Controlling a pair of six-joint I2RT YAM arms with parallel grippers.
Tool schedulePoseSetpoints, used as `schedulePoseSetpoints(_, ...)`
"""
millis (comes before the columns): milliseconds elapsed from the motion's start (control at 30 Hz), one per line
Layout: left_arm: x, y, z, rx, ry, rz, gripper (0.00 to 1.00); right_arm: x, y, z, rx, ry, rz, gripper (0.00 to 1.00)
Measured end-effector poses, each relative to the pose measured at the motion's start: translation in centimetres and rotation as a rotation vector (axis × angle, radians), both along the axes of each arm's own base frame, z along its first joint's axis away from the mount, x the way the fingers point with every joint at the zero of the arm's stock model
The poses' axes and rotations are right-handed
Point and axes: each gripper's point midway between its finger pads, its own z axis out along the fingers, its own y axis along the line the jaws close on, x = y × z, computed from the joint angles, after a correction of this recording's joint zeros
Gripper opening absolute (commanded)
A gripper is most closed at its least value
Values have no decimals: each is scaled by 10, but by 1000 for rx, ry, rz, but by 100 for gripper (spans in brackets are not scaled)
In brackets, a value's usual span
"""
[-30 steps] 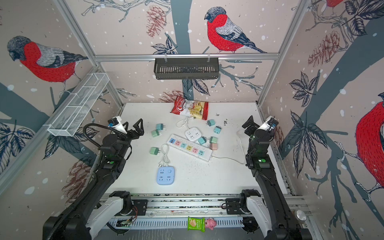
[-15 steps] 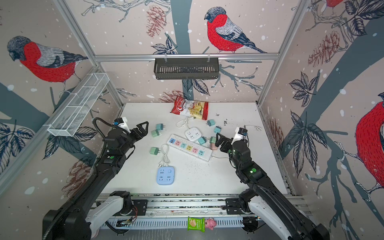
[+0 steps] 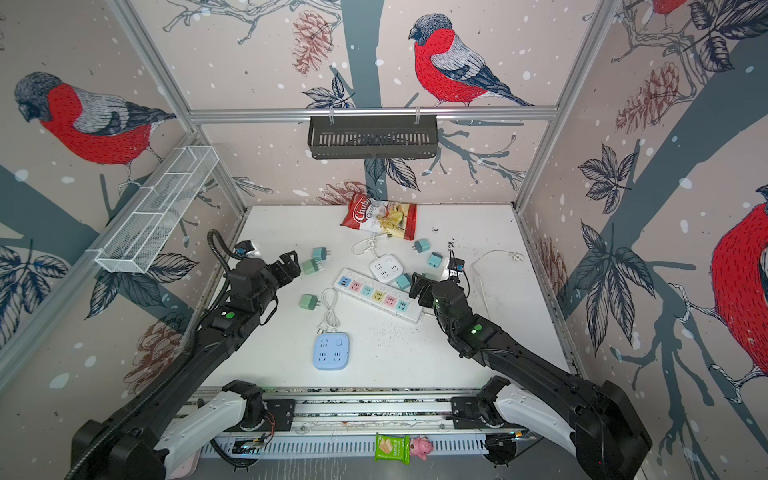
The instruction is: Insert the plug
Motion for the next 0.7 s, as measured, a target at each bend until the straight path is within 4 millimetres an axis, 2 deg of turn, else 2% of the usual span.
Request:
schedulePoseSetpoints(133,-6,-20,-10,-29,19,-78,83,2,-2,-12,2,14,-26,100)
schedulePoseSetpoints(167,-9,-27,-17,-23,34,-99,83,3,-3,-14,-1,16,-32,100)
schedulePoseSetpoints(233,-20,-55,-39,11,84,-193,83,5,-3,-16,-2,22,-40,99)
schedulePoseSetpoints(300,-26,-72,-58,65,135,-256,80,6,-3,-15,10,28,-51,98)
schedulePoseSetpoints(367,-23,-75,-63,88,155,-258,79,7,-2,-10,22,27,-55,97)
schedulePoseSetpoints(433,-18,-86,-62,95,142,-291,78,5,-2,-3,47,19,-60,97)
schedulePoseSetpoints(500,-17,-97,-71,98,159,-332,79,2,-3,1,72,9,-65,97)
schedulePoseSetpoints(600,-16,-105,-90,110,216,-356,78,-3,-8,-7,82,24,-82,97)
schedulePoseSetpoints(700,-9,-111,-96,118,239,-361,78,-4,-9,-13,81,45,-86,96)
